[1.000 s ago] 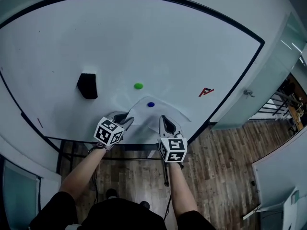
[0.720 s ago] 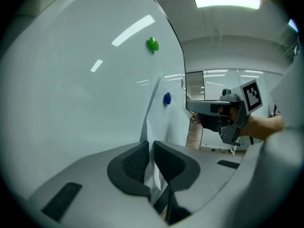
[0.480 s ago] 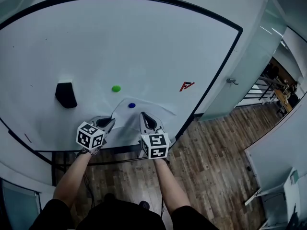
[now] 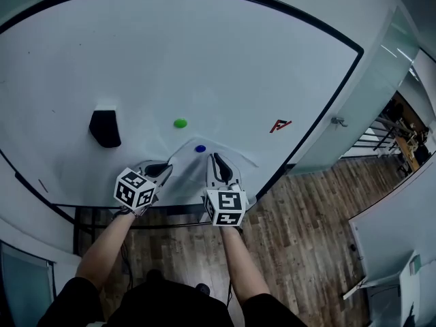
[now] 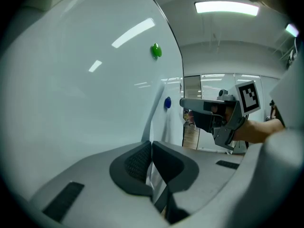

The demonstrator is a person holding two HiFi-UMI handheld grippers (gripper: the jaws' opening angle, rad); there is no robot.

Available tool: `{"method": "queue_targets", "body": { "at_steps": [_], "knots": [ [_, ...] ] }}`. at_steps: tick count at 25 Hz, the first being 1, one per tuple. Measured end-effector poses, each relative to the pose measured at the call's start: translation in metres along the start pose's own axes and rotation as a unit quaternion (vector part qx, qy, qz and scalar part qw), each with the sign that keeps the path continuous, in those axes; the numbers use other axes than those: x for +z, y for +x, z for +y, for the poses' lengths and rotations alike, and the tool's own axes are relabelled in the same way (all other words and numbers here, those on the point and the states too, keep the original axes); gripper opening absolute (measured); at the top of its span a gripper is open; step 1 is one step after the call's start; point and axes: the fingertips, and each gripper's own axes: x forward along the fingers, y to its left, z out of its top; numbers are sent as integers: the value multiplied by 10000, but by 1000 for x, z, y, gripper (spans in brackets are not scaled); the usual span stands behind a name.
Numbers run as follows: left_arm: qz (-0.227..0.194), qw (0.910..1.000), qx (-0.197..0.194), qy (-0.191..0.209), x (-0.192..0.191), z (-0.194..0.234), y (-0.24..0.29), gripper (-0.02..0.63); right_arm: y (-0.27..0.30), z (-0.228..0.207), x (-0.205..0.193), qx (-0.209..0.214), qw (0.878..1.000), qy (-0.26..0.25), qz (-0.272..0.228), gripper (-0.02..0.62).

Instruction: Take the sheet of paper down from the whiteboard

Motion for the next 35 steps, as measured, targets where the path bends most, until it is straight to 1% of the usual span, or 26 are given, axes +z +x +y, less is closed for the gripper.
{"method": "queue_targets", "body": {
  "at_steps": [1, 3, 4, 11, 17, 27, 35],
  "knots": [
    [-8, 10000, -10, 0, 1, 0, 0, 28, 2, 4, 1, 25, 10000, -32, -6, 34],
    [-10, 10000, -32, 22, 2, -1, 0, 25, 7, 10, -2, 73, 9999, -114, 53, 120],
    [-10, 10000, -43, 25, 2, -2, -1, 25, 10, 13, -5, 76, 9998, -148, 101, 129],
    [-16, 9999, -120, 47, 1, -4, -3, 23, 26, 25, -2, -94, 9994, -323, 108, 130],
    [-40, 9999, -128, 47, 1, -6, -4, 23, 33, 21, -4, -364, 9978, -532, 134, 130],
    [-77, 10000, -6, -18, 3, -3, -9, 21, 32, 22, -5, -307, 9977, -566, 192, 130],
    [-57, 9999, 82, -37, 2, -1, -10, 21, 30, 17, -14, -298, 9971, -649, 273, 130]
  ]
}}
